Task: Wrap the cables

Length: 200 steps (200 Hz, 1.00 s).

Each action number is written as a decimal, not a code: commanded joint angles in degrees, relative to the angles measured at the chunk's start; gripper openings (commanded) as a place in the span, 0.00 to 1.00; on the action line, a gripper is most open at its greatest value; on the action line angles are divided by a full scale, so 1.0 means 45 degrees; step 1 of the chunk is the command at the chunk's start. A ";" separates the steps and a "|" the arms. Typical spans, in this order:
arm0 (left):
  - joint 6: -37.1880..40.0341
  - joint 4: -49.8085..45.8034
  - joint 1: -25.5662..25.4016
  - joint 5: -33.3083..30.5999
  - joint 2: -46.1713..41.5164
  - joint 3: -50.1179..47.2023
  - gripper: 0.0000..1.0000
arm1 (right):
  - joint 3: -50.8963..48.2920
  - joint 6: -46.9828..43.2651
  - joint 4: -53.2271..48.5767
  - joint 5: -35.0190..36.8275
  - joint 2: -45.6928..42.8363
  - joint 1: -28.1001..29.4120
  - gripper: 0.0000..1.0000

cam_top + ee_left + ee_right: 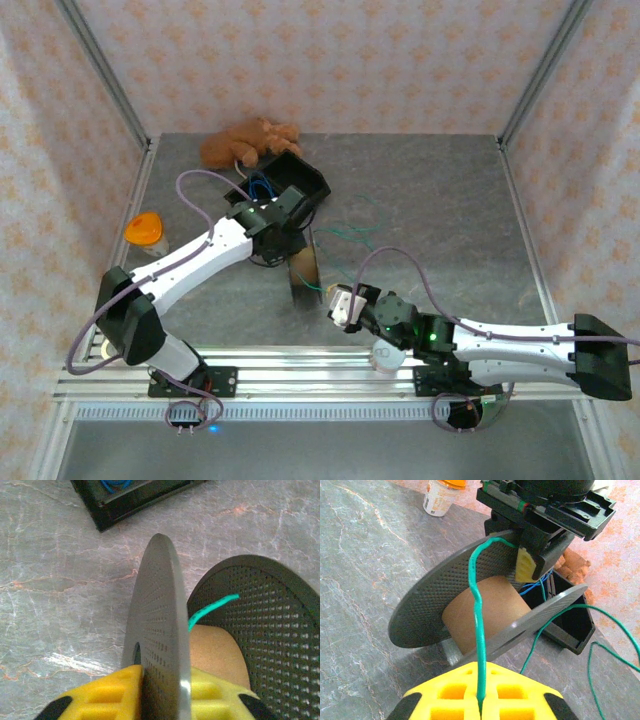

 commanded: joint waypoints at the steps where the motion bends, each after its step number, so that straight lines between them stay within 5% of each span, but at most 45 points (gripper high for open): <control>1: 0.0128 -0.0383 -0.0061 -0.0523 0.0252 0.0302 0.11 | -0.0162 0.0000 0.0184 0.0208 -0.0316 0.0073 0.00; 17: 0.0221 -0.0445 -0.0063 -0.0740 0.0386 0.0393 0.00 | -0.0179 0.0053 0.0128 0.0171 -0.0373 0.0067 0.00; 69: 0.1296 -0.0400 -0.0032 -0.1571 0.0451 0.0916 0.00 | -0.0191 0.0335 -0.0011 -0.0109 -0.0176 0.0064 0.00; 121: 0.3219 0.0719 0.0079 -0.1671 -0.0953 0.1240 0.00 | 0.0326 0.1655 -0.0899 -0.0768 -0.0206 0.0066 0.49; 179: 0.5543 0.1921 0.0137 -0.3030 -0.3471 0.1691 0.00 | 0.4031 0.5635 -0.5367 0.0010 -0.0358 -0.0002 0.87; 186: 0.5901 0.2116 0.0164 -0.3192 -0.3699 0.1732 0.00 | 0.4565 0.6280 -0.5850 0.0207 -0.0311 -0.0048 1.00; 200: 0.6619 0.2562 0.0208 -0.3586 -0.4128 0.1673 0.00 | 0.5791 0.7960 -0.7034 0.0953 -0.0118 -0.0242 1.00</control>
